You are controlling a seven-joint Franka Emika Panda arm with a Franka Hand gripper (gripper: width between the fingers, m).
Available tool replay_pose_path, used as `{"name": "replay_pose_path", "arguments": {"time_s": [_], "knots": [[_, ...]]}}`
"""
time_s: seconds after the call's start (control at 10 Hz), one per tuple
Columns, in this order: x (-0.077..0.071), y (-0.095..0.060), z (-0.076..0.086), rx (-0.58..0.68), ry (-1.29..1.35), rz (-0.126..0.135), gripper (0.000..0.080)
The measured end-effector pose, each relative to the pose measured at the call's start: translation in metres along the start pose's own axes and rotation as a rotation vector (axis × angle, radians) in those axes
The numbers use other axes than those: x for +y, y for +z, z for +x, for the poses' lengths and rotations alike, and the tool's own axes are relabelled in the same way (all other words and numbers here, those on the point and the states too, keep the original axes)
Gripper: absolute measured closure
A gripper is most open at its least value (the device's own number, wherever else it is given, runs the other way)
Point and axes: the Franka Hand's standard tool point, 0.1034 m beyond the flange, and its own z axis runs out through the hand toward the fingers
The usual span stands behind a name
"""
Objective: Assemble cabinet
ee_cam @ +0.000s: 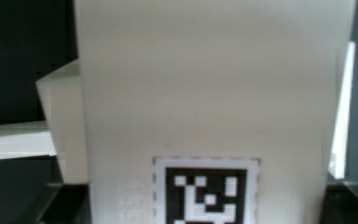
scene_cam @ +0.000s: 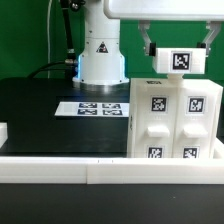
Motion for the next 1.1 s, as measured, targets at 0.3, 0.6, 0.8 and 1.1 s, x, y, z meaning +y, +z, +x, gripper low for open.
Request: {"name": "replay_pose_path", "arguments": {"time_s": [0.3,0.6,0.8,1.1], "knots": [[-0.0003,-0.0008,0.0085,0.059,-0.015,0.005,0.024],[-0.0002,-0.0014,0.0087,0.071,-0.015,0.006,0.024],[-0.0002,-0.0014,0.0086,0.071,-0.015,0.006,0.024],[-0.0001,-0.0014,0.0087,0.071,0.02,0.008,0.024]]}}
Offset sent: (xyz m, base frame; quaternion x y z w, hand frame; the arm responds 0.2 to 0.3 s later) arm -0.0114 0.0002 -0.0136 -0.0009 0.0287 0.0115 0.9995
